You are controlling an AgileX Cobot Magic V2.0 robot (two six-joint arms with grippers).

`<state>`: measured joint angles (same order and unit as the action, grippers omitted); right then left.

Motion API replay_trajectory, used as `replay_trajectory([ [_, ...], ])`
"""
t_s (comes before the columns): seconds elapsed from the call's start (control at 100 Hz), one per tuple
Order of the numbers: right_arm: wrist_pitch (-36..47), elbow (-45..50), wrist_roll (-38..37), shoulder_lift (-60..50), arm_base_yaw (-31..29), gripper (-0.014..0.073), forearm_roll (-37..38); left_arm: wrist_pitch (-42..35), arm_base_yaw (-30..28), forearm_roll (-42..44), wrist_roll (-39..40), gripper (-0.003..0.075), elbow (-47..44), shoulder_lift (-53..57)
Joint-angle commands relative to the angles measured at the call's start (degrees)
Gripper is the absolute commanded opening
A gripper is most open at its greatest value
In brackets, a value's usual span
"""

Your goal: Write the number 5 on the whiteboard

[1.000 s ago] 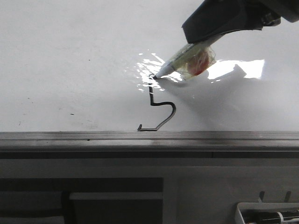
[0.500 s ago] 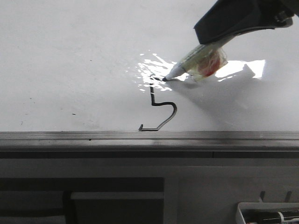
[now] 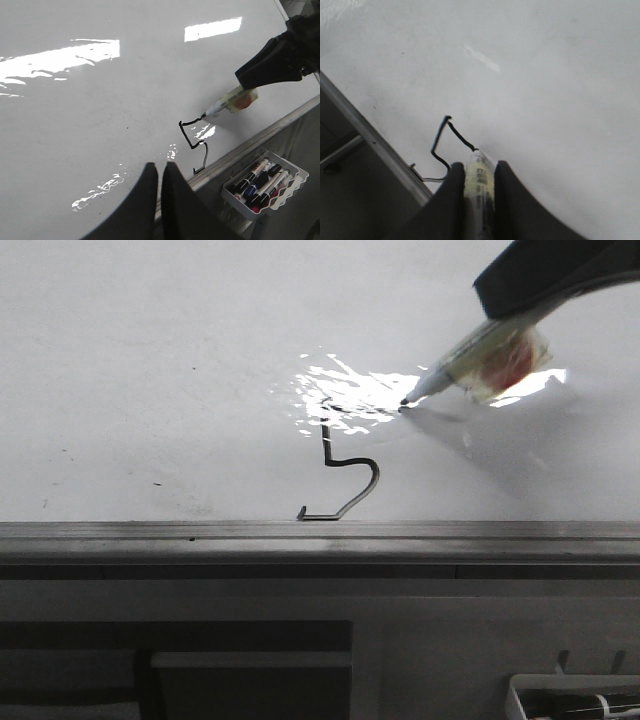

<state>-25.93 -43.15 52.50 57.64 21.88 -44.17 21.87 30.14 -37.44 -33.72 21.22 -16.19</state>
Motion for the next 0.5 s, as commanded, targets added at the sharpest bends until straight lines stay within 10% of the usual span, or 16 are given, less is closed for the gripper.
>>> replay_trajectory([
  [0.0,-2.5,-5.1,2.8,-5.2,1.2,-0.004,-0.3,-4.0,-0.2,-1.1,0.2,0.0153,2.3,-0.5],
  [0.17,-7.5,-7.6,3.5,-8.1,1.8,-0.0041,0.3,0.3,-0.2,-1.0,-2.0,0.0519,4.7,-3.8],
  [0.49,-18.2,-7.5,16.3,-2.6,7.5,-0.0041,0.3,20.7,-0.2,-3.3,-20.4,0.0342,17.4,-26.8],
])
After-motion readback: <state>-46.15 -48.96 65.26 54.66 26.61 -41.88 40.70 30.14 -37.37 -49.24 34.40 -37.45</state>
